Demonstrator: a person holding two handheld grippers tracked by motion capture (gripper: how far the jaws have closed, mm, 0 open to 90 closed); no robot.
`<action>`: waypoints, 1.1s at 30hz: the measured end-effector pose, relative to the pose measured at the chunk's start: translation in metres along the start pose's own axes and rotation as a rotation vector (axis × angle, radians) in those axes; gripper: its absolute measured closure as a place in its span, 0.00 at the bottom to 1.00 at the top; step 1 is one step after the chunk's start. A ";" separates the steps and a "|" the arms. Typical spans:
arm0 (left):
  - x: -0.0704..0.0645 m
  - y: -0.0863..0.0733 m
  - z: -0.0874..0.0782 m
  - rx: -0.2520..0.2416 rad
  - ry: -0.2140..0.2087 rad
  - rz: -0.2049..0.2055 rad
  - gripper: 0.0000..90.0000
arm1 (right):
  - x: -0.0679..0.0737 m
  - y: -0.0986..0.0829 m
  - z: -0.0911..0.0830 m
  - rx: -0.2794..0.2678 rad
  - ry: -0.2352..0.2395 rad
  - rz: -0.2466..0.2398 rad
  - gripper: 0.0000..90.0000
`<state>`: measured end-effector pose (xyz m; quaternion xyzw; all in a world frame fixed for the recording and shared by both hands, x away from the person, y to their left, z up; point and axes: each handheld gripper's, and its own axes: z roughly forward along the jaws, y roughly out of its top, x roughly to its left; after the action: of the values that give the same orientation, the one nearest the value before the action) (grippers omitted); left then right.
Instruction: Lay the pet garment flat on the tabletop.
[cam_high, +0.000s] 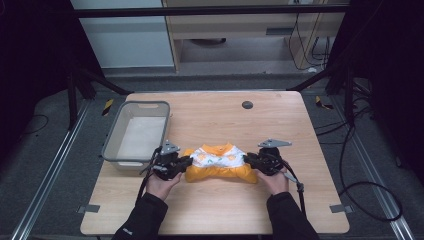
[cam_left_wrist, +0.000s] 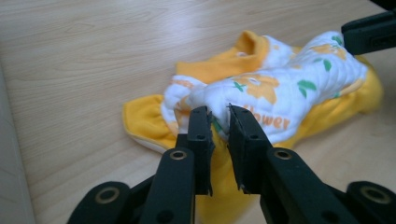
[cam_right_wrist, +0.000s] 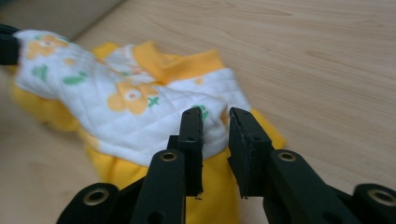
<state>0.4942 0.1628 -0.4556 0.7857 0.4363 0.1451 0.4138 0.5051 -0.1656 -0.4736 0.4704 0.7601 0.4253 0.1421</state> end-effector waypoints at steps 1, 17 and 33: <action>0.001 -0.001 0.004 0.003 0.012 0.004 0.84 | -0.001 -0.001 0.005 0.004 -0.010 0.000 0.83; -0.001 -0.026 -0.041 -0.033 0.024 0.112 0.38 | 0.006 -0.010 -0.050 -0.057 0.032 -0.100 0.55; -0.008 -0.051 -0.019 0.058 0.012 0.158 0.60 | 0.004 -0.040 -0.025 0.060 0.075 -0.118 0.57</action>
<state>0.4502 0.1806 -0.4823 0.8284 0.3796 0.1694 0.3755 0.4637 -0.1831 -0.4890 0.4126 0.8036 0.4106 0.1243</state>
